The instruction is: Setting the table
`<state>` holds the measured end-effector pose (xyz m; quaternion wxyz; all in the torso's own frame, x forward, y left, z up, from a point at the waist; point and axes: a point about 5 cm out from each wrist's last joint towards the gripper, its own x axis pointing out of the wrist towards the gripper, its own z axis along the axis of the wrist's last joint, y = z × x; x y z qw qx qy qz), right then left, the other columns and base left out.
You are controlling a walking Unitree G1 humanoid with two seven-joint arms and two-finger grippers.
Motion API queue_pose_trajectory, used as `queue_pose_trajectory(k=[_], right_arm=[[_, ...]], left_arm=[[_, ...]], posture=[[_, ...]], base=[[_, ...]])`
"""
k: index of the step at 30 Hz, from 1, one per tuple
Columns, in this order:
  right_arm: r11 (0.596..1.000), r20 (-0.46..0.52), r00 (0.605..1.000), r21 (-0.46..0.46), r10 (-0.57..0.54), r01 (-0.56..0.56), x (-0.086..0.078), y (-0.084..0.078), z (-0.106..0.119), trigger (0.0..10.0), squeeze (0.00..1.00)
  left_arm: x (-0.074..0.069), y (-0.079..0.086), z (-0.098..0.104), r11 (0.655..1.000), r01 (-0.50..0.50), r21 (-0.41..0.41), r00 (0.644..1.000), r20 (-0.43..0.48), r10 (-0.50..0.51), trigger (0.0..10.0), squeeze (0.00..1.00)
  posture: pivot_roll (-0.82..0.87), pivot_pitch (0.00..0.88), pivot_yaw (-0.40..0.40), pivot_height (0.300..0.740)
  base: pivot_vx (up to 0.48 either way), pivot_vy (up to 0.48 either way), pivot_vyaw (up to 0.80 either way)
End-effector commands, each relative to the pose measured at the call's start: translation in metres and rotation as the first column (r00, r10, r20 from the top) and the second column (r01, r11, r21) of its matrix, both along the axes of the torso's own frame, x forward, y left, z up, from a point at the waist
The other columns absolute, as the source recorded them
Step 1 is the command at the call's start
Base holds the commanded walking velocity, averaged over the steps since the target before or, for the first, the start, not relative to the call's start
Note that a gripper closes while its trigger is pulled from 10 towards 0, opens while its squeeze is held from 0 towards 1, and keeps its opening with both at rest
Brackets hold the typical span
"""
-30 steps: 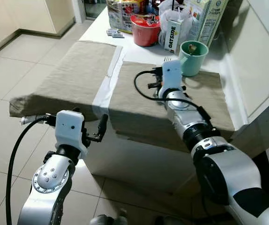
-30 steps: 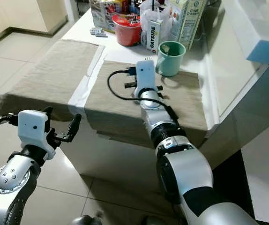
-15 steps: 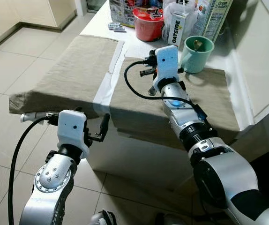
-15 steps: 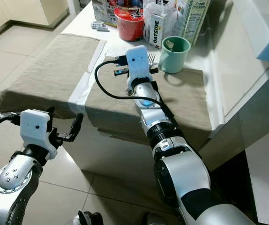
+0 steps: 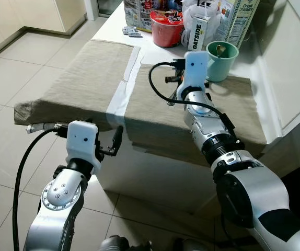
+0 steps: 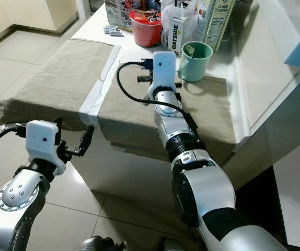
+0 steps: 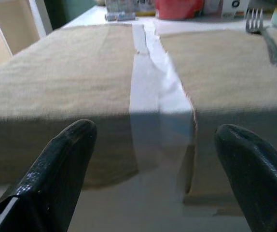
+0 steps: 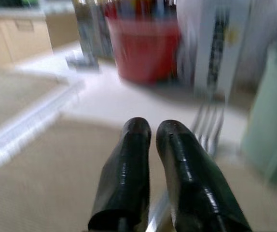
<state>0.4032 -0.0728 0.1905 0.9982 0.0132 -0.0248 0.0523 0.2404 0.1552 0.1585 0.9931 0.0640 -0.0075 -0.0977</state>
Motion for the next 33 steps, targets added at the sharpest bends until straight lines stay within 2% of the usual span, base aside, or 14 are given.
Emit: queue_pose_trajectory(k=[1,13,33], right_arm=[[1.0,-0.046,0.999,0.024,-0.018,0.019,0.001,-0.002,-0.004,10.0,1.0],[1.0,0.035,0.999,-0.013,0.006,-0.005,0.005,0.002,0.019,10.0,1.0],[1.0,0.048,0.999,-0.014,0.013,-0.012,0.004,0.006,0.021,10.0,1.0]], left_arm=[[0.0,-0.001,-0.003,1.0,0.003,0.002,1.0,-0.006,-0.003,10.0,0.0],[0.003,-0.001,-0.003,1.0,0.005,0.002,1.0,0.003,-0.005,10.0,0.0],[0.004,-0.001,-0.003,1.0,0.006,0.006,1.0,0.009,-0.006,10.0,0.0]], posture=[[0.03,0.11,0.001,0.74],[0.03,0.107,-0.002,0.74],[0.03,0.101,0.001,0.74]], base=[[0.0,0.0,0.0],[0.0,0.0,0.0],[0.0,0.0,0.0]])
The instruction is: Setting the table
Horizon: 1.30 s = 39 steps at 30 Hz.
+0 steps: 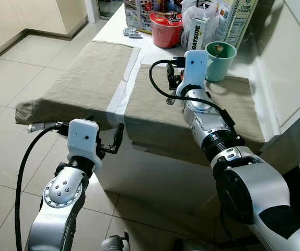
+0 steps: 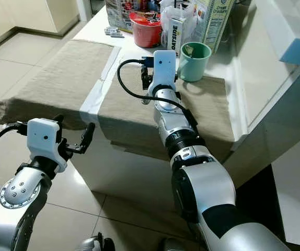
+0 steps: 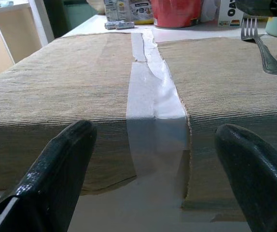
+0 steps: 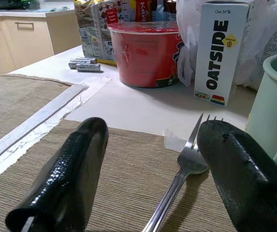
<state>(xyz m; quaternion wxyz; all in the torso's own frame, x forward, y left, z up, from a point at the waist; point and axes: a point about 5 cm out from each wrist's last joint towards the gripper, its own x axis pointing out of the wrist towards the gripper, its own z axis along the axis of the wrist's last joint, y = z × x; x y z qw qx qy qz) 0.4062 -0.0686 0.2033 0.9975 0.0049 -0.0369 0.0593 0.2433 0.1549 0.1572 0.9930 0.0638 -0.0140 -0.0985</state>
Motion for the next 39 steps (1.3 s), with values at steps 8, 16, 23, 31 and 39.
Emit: queue_pose_trajectory(k=[8,16,23,31,39], right_arm=[[1.0,0.043,0.999,-0.002,0.013,-0.013,0.001,0.005,0.013,10.0,1.0],[0.997,0.001,1.0,0.079,-0.016,0.016,0.005,0.006,0.02,10.0,0.0],[0.991,-0.036,0.998,0.124,-0.053,0.057,0.006,0.007,0.023,10.0,0.0],[0.979,-0.156,0.982,0.152,-0.111,0.135,0.007,0.003,0.009,10.0,0.0],[0.969,-0.273,0.951,0.153,-0.147,0.194,0.005,-0.005,-0.011,10.0,0.0]], left_arm=[[0.002,-0.001,-0.002,1.0,0.008,0.012,1.0,0.0,-0.008,10.0,0.0],[0.003,-0.002,-0.002,1.0,0.02,0.014,1.0,0.002,-0.02,10.0,0.0],[0.003,-0.003,-0.002,0.999,0.031,0.02,1.0,0.001,-0.031,10.0,0.0],[0.002,-0.003,-0.003,0.999,0.043,0.031,0.999,-0.002,-0.043,10.0,0.0],[0.0,-0.004,-0.004,0.997,0.066,0.044,0.998,-0.009,-0.066,10.0,0.0]], posture=[[0.02,0.09,0.002,0.74],[0.02,0.079,0.002,0.74],[0.02,0.078,0.004,0.74],[0.02,0.082,0.003,0.74],[0.03,0.093,-0.003,0.74]], base=[[0.0,0.0,0.0],[0.0,0.0,0.0],[0.0,0.0,0.0],[0.0,0.0,0.0],[0.0,0.0,0.0]])
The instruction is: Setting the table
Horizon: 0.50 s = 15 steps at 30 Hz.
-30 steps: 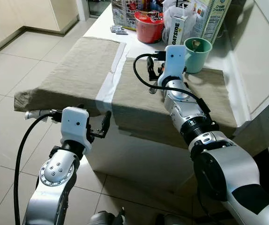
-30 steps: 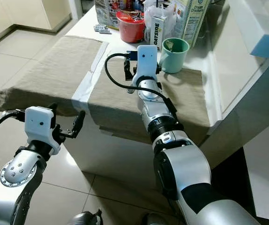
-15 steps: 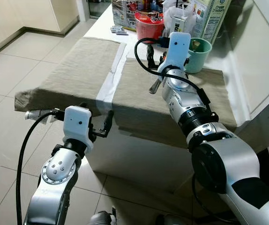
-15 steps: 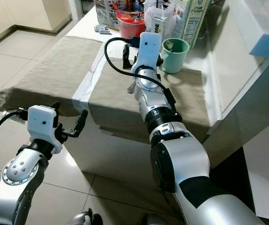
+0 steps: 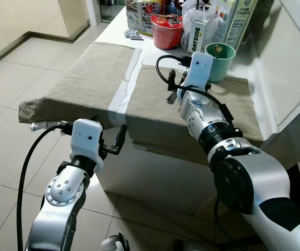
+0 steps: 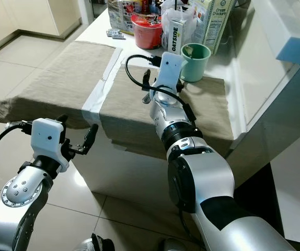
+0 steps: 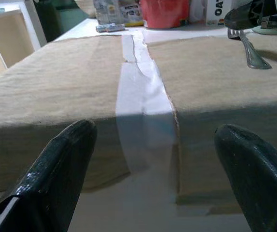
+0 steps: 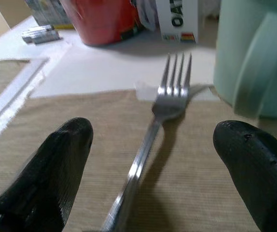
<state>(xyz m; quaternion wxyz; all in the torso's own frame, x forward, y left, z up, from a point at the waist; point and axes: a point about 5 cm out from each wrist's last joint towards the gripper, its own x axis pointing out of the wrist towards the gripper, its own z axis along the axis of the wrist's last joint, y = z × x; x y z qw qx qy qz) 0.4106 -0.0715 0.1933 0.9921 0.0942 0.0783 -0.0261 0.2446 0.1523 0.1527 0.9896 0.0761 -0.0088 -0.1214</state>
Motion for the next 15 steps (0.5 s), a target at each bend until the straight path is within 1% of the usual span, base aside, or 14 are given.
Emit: queue_pose_trajectory(k=[1,15], right_arm=[[1.0,-0.028,1.0,0.01,-0.007,0.007,0.0,-0.002,-0.002,10.0,0.0],[0.998,-0.14,0.989,0.042,0.049,-0.043,-0.007,0.005,-0.026,10.0,0.0]], left_arm=[[-0.002,-0.002,0.0,1.0,0.022,0.019,1.0,0.003,-0.022,10.0,0.0],[-0.004,-0.002,0.002,0.999,0.029,0.02,1.0,0.001,-0.029,10.0,0.0]], posture=[[0.03,0.097,-0.005,0.74],[0.04,0.12,-0.007,0.74]], base=[[0.0,0.0,0.0],[0.0,0.0,0.0]])
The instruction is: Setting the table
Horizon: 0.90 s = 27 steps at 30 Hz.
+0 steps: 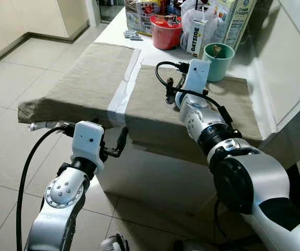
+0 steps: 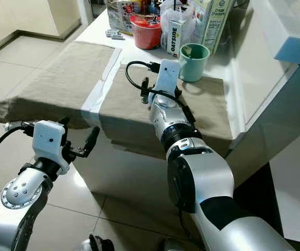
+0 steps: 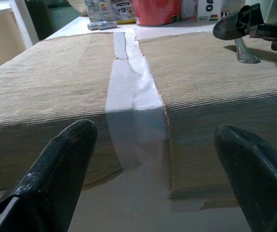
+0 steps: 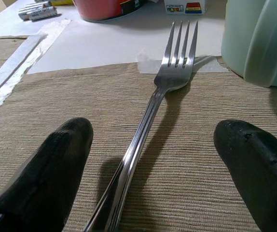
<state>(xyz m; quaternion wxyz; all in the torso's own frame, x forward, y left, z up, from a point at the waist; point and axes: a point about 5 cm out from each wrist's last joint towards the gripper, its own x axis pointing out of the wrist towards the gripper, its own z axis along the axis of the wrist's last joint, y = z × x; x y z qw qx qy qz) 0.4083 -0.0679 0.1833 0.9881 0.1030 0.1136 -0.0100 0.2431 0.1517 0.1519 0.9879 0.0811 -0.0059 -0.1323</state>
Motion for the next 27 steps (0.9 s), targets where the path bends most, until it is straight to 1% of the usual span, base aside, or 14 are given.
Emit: queue_pose_trajectory(k=[1,6,9,10,11,14,16,18,27], right_arm=[[1.0,-0.085,0.996,0.018,0.013,-0.011,-0.006,0.002,-0.018,10.0,0.0],[1.0,-0.118,0.993,0.02,0.016,-0.014,-0.007,0.002,-0.024,10.0,0.0],[1.0,-0.117,0.993,0.006,0.014,-0.014,-0.008,0.0,-0.026,10.0,0.0],[1.0,-0.116,0.993,0.001,0.012,-0.012,-0.008,-0.001,-0.026,4.4,0.0],[1.0,-0.112,0.994,0.007,0.015,-0.014,-0.008,-0.001,-0.026,0.0,0.0],[1.0,-0.107,0.994,0.005,0.024,-0.023,-0.008,0.0,-0.026,0.0,0.0],[1.0,-0.118,0.993,-0.003,0.028,-0.029,-0.009,0.0,-0.028,0.0,0.0],[0.999,-0.136,0.99,-0.009,0.034,-0.036,-0.01,0.0,-0.032,0.0,0.0],[0.999,-0.148,0.988,-0.021,0.04,-0.043,-0.012,-0.001,-0.037,0.0,0.0]], left_arm=[[-0.003,-0.001,0.003,1.0,0.008,0.007,1.0,0.007,-0.008,10.0,0.0],[-0.003,-0.001,0.002,1.0,0.002,-0.009,1.0,-0.002,-0.002,10.0,0.0],[-0.003,-0.001,0.003,1.0,0.002,-0.01,1.0,-0.002,-0.002,10.0,0.0],[-0.003,-0.001,0.003,1.0,0.002,-0.011,1.0,-0.002,-0.002,10.0,0.0],[-0.003,-0.001,0.003,1.0,0.003,-0.012,1.0,-0.002,-0.003,10.0,0.0],[-0.003,-0.002,0.003,1.0,0.004,-0.012,1.0,-0.003,-0.004,10.0,0.0],[-0.004,-0.002,0.002,1.0,0.005,-0.013,1.0,-0.006,-0.005,10.0,0.0],[-0.004,-0.001,0.002,1.0,-0.003,-0.03,1.0,-0.019,0.003,10.0,0.0],[-0.004,-0.001,0.003,0.999,-0.006,-0.045,1.0,-0.028,0.005,10.0,0.0]], posture=[[0.04,0.12,-0.007,0.74],[0.04,0.125,-0.008,0.74],[0.03,0.126,-0.007,0.74],[0.03,0.126,-0.007,0.74],[0.03,0.127,-0.007,0.74],[0.03,0.129,-0.006,0.74],[0.03,0.132,-0.006,0.74],[0.04,0.136,-0.005,0.74],[0.03,0.145,-0.003,0.74]], base=[[0.0,0.0,0.0],[0.0,0.0,0.0],[0.0,0.0,0.0],[0.0,0.0,0.0],[0.0,0.0,0.0],[0.0,0.0,0.0],[0.0,0.0,0.0],[0.0,0.0,0.0],[0.0,0.0,0.0]])
